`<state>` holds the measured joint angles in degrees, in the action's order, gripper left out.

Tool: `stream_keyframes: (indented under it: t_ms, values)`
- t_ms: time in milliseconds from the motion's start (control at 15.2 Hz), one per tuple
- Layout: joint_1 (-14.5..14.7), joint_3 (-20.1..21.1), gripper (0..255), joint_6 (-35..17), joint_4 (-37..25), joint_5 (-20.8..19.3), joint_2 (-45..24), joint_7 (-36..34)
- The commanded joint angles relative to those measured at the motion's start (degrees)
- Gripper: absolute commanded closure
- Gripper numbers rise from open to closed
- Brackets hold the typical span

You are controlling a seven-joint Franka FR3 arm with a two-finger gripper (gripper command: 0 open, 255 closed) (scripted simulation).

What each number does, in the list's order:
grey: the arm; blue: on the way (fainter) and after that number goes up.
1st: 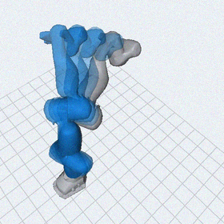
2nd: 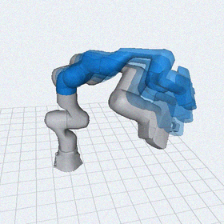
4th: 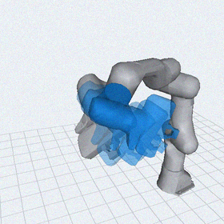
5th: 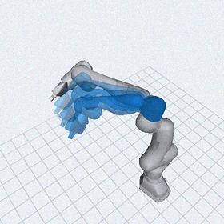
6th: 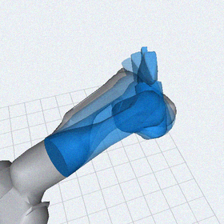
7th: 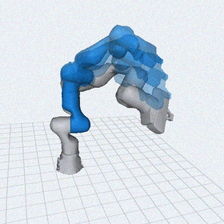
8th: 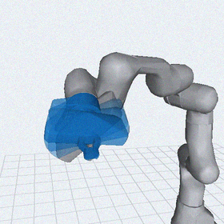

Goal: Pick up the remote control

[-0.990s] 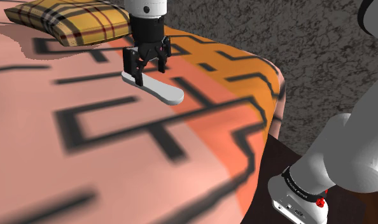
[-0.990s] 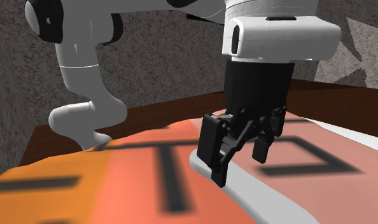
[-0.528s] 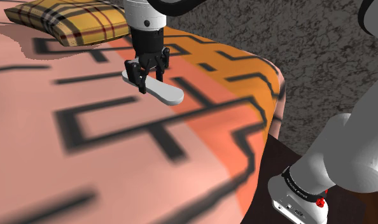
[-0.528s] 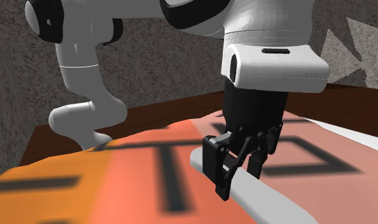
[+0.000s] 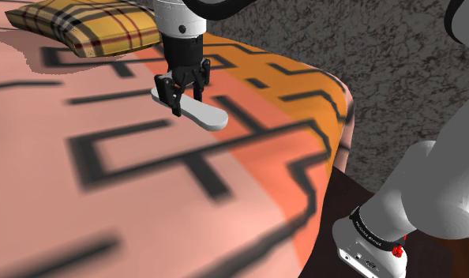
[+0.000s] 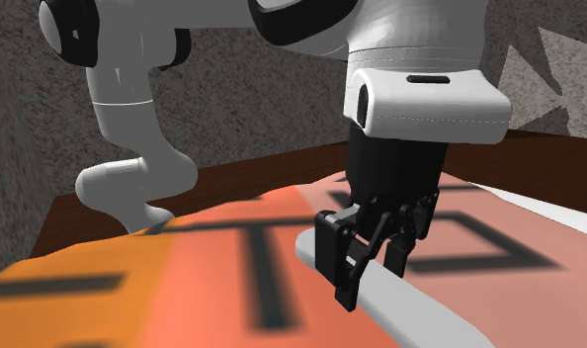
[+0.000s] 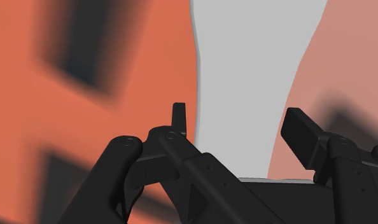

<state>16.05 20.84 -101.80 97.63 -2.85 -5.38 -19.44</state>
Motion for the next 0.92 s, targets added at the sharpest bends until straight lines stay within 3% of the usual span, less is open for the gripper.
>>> stream_keyframes:
  t_ms: [0,858]
  values:
    - [0.0,0.0,255,0.8,-0.7,0.0,0.0,0.0]
    - [0.4,0.2,255,11.3,-12.4,-0.4,-1.4,-0.1]
